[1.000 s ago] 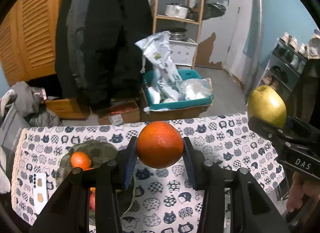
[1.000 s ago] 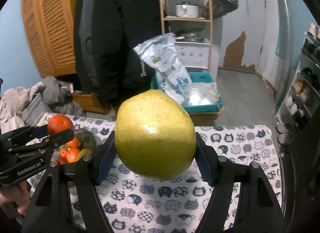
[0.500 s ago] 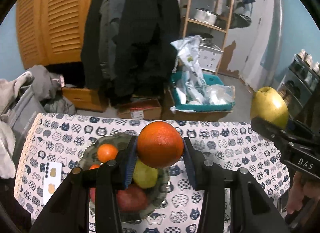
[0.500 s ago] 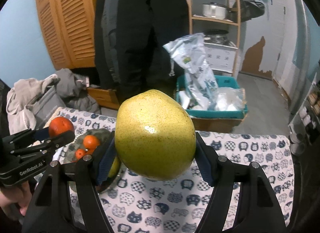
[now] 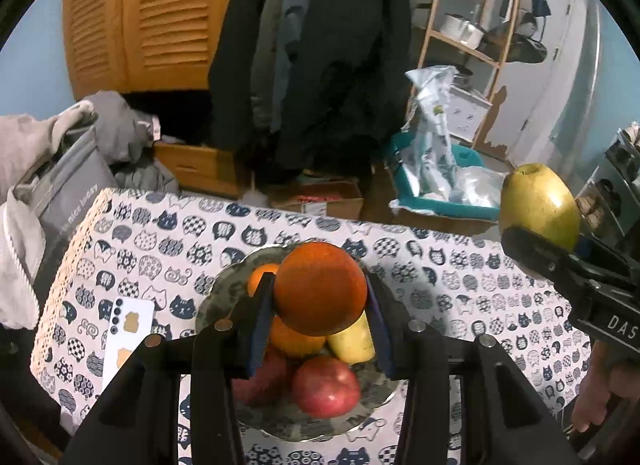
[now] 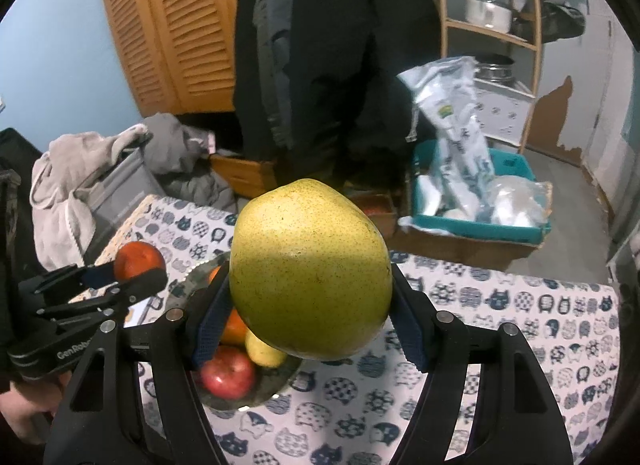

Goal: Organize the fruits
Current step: 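Carry the pear over the green bowl while the left tool lowers the tangerine into it, then open the right tool to drop the pear into the bowl while the left tool releases the tangerine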

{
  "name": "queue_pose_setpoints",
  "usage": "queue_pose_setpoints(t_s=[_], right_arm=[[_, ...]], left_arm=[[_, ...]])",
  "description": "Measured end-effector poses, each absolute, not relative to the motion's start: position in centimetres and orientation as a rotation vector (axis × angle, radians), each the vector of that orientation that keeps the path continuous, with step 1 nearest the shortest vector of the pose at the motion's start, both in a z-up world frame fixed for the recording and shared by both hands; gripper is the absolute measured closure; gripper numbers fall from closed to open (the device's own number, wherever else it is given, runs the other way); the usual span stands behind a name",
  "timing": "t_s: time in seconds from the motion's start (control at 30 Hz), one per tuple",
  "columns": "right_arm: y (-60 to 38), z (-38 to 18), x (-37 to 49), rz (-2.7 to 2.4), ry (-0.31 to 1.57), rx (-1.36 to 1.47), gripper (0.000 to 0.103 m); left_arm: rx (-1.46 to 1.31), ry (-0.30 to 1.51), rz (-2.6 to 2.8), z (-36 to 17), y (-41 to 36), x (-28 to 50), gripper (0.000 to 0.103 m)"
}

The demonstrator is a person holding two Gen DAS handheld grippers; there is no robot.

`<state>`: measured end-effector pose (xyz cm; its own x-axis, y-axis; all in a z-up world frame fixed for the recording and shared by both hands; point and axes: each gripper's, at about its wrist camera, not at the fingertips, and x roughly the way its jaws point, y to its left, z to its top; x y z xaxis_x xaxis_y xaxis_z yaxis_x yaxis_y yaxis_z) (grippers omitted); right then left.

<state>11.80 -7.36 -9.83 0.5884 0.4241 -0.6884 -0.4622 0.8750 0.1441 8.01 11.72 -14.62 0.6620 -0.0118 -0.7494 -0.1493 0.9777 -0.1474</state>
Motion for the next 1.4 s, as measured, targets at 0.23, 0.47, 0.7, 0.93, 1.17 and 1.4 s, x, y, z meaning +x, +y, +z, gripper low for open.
queue_pose_setpoints(t_s=[0.23,0.47,0.7,0.93,1.17,1.4], right_arm=[[-4.6,-11.7,12.5,0.543,0.822,-0.071,0.031],[-2.9,-13.5,13.1,0.557,0.854,-0.096,0.031],[-1.7,-15.5,13.6,0.568,0.895,-0.114,0.031],[-0.9,-17.2,14.4,0.583,0.933,-0.113,0.031],[-0.7,-18.3,15.1,0.585,0.961,-0.103,0.031],[0.0,-19.4,15.9,0.594,0.992,-0.102,0.031]], left_arm=[[-0.227,0.887,0.095,-16.8,13.5,8.4,0.059],[-0.250,0.929,0.111,-18.8,14.6,9.1,0.059],[-0.273,0.978,0.119,-20.7,15.4,9.7,0.058],[-0.306,1.028,0.123,-22.6,16.1,10.4,0.058],[-0.295,1.035,0.125,-23.2,15.9,10.8,0.046],[-0.279,1.035,0.190,-23.3,16.9,10.7,0.039]])
